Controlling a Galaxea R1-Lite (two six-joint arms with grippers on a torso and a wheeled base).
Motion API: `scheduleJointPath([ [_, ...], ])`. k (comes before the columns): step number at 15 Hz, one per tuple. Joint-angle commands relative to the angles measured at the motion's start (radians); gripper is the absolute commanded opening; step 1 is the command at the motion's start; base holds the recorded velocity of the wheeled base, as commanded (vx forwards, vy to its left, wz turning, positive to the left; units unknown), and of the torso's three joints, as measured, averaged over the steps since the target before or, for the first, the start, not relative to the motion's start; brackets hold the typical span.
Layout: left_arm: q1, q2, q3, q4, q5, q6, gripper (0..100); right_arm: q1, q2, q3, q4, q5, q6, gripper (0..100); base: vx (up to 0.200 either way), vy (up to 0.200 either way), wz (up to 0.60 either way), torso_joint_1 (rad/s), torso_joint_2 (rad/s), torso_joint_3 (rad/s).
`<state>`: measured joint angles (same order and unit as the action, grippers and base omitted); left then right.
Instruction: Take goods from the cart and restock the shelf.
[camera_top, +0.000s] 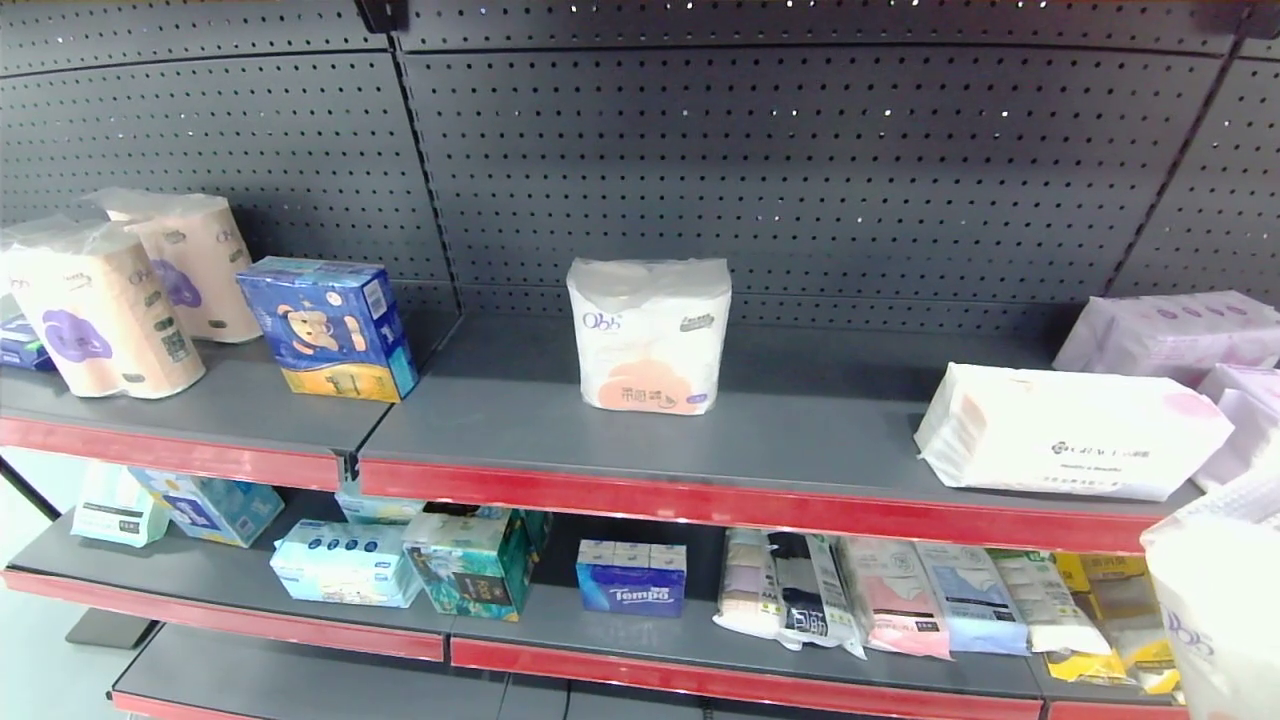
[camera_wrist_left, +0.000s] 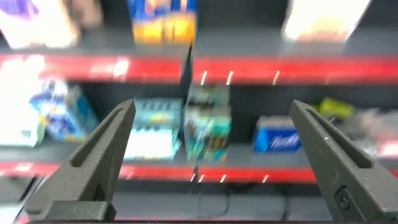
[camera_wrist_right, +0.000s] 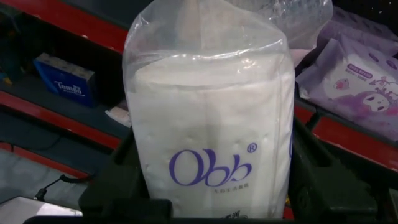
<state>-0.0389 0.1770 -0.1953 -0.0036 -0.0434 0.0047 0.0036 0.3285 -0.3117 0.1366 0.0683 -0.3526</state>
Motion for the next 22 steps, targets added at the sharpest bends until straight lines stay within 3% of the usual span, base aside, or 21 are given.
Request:
scheduleJointPath([
  [1,-0.013,0.555,-0.467,-0.006,0.004,-0.072,100,0.001,0.01,-0.004,0.0,0.002,0.001,0,0.0,0.0,0.0,0.0,0.0,0.0],
  [2,-0.004,0.677,-0.484,-0.01,0.037,-0.031,100,-0.001,0.004,-0.009,-0.003,-0.001,0.006,0,0.0,0.0,0.0,0.0,0.0,0.0],
  [5,-0.004,0.814,-0.473,-0.095,-0.053,-0.022,100,-0.014,0.046,-0.029,-0.035,-0.061,0.009,0,0.0,0.0,0.0,0.0,0.0,0.0],
  [7,0.047,1.023,-0.483,-0.288,-0.2,0.001,100,-0.022,0.063,-0.044,-0.035,-0.088,0.012,0,0.0,0.0,0.0,0.0,0.0,0.0],
  [9,0.088,1.197,-0.5,-0.504,-0.411,0.001,100,-0.001,0.066,-0.047,-0.037,-0.047,0.014,0,0.0,0.0,0.0,0.0,0.0,0.0],
  [10,0.119,1.317,-0.516,-0.628,-0.546,0.005,100,-0.001,0.07,-0.064,-0.031,-0.041,0.015,0,0.0,0.0,0.0,0.0,0.0,0.0],
  [11,0.137,1.397,-0.533,-0.704,-0.625,0.006,100,-0.001,0.076,-0.066,-0.029,-0.041,0.017,0,0.0,0.0,0.0,0.0,0.0,0.0],
  [12,0.162,1.536,-0.572,-0.837,-0.744,0.02,100,-0.004,0.093,-0.067,-0.031,-0.042,0.023,0,0.0,0.0,0.0,0.0,0.0,0.0],
  [14,0.163,1.665,-0.63,-0.94,-0.851,0.021,100,-0.004,0.103,-0.07,-0.029,-0.047,0.03,0,0.0,0.0,0.0,0.0,0.0,0.0],
  [15,0.16,1.725,-0.678,-0.955,-0.946,0.018,100,-0.005,0.104,-0.069,-0.029,-0.05,0.03,0,0.0,0.0,0.0,0.0,0.0,0.0],
  [16,0.152,1.763,-0.708,-0.957,-0.998,0.017,100,-0.007,0.103,-0.066,-0.029,-0.051,0.029,0,0.0,0.0,0.0,0.0,0.0,0.0],
  [17,0.137,1.788,-0.728,-0.957,-1.015,0.012,100,-0.007,0.099,-0.064,-0.029,-0.053,0.027,0,0.0,0.0,0.0,0.0,0.0,0.0],
  [20,0.062,1.814,-0.771,-0.981,-1.017,-0.049,100,-0.007,0.09,-0.072,-0.029,-0.071,0.023,0,0.0,0.0,0.0,0.0,0.0,0.0],
  [22,0.027,1.851,-0.819,-1.01,-1.006,-0.057,100,-0.007,0.089,-0.075,-0.029,-0.074,0.018,0,0.0,0.0,0.0,0.0,0.0,0.0],
])
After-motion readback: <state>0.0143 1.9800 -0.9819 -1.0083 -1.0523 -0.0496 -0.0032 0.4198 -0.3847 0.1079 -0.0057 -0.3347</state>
